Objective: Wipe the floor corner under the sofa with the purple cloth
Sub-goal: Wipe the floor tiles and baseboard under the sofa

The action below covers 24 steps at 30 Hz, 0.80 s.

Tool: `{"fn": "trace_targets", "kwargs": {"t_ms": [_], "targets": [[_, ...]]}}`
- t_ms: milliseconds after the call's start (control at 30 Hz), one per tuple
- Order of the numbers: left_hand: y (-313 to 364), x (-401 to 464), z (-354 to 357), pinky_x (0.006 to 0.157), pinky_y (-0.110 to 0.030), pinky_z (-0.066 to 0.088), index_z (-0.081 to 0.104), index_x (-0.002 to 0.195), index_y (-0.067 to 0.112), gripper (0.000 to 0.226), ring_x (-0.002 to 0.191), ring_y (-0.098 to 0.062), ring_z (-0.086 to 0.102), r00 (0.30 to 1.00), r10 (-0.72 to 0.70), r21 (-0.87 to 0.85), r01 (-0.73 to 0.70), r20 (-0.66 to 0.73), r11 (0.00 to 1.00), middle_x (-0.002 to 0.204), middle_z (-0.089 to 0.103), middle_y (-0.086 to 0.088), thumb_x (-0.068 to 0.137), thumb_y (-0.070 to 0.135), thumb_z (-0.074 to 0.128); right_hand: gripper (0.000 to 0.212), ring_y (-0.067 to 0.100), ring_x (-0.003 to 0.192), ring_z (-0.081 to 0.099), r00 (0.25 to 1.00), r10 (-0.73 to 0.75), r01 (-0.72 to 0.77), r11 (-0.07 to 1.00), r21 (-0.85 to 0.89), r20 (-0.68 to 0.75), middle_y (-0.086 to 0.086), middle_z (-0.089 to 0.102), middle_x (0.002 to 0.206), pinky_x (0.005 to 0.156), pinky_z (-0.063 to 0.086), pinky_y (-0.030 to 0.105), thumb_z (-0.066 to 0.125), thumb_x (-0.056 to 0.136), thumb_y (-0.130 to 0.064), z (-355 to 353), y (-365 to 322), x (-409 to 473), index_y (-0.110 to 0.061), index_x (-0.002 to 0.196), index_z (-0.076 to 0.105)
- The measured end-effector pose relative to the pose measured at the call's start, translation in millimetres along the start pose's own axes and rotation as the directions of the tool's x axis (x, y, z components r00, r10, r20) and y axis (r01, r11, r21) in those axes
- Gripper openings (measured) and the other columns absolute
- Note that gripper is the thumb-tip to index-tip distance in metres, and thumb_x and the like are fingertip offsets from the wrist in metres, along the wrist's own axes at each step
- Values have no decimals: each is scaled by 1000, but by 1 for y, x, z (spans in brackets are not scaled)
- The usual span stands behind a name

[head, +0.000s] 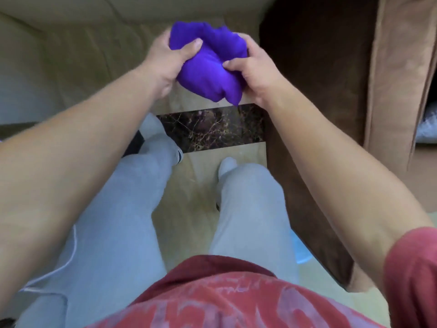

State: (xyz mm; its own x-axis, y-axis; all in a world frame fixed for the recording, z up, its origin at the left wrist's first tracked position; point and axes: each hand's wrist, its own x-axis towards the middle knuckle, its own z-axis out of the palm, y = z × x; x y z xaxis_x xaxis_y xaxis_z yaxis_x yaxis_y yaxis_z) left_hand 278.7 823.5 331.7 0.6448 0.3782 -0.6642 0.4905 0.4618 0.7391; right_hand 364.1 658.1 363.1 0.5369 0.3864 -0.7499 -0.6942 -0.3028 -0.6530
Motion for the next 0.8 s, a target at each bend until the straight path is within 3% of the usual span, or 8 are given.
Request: {"fn": "trace_targets", "kwargs": {"t_ms": [100, 233, 367, 467, 567, 667, 800], "targets": [[-10, 63, 0, 83, -26, 58, 67, 106, 12, 22, 88, -8, 75, 999, -39, 2, 39, 37, 999, 87, 80, 9, 88, 6, 75, 52, 24, 93, 67, 999, -33, 31, 996, -88, -21, 10, 69, 102, 75, 58, 31, 54, 78, 18, -6, -6, 62, -9, 122, 57], [-42, 145, 13, 81, -36, 63, 65, 126, 6, 40, 94, -15, 76, 991, -105, 36, 102, 81, 994, 101, 79, -1, 90, 20, 74, 58, 25, 99, 69, 995, -79, 64, 977, -203, -68, 9, 71, 108, 75, 60, 31, 60, 76, 12, -37, 12, 148, -11, 129, 56], [-93, 231, 28, 70, -35, 63, 58, 137, 8, 41, 98, -16, 76, 967, -195, -27, 202, 162, 979, 127, 71, -9, 98, 22, 64, 49, 27, 114, 67, 987, -121, 83, 947, -309, -103, 12, 69, 122, 99, 57, 40, 64, 85, 10, -77, 48, 245, -9, 129, 54], [-147, 305, 27, 77, -36, 63, 59, 135, 6, 37, 98, -18, 75, 974, -159, -96, 176, 162, 980, 125, 71, -13, 98, 14, 63, 51, 22, 110, 67, 981, -162, 105, 909, -404, -110, 15, 69, 124, 102, 54, 39, 69, 84, 4, -91, 86, 323, -4, 131, 55], [-190, 365, 23, 84, -36, 61, 64, 128, 4, 36, 95, -19, 74, 989, -92, -76, 102, 114, 992, 114, 74, -11, 93, 9, 70, 49, 9, 91, 65, 968, -221, 148, 882, -448, -115, -4, 69, 100, 88, 56, 27, 72, 76, -1, -103, 120, 385, -14, 120, 57], [-210, 404, 19, 88, -36, 62, 69, 120, 7, 33, 96, -18, 75, 997, -40, -2, 40, 65, 999, 111, 75, -8, 88, 12, 76, 47, -7, 86, 60, 964, -252, 180, 852, -491, -84, -14, 64, 99, 69, 49, 6, 64, 87, 8, -109, 140, 429, -14, 128, 55], [-223, 430, 9, 91, -45, 61, 69, 122, 6, 35, 108, -26, 73, 998, 4, 43, -7, 60, 999, 115, 75, -12, 88, 15, 76, 46, 3, 90, 63, 931, -331, 206, 826, -526, -155, -4, 66, 108, 80, 52, 15, 69, 86, -1, -110, 150, 461, -13, 129, 56]]}}
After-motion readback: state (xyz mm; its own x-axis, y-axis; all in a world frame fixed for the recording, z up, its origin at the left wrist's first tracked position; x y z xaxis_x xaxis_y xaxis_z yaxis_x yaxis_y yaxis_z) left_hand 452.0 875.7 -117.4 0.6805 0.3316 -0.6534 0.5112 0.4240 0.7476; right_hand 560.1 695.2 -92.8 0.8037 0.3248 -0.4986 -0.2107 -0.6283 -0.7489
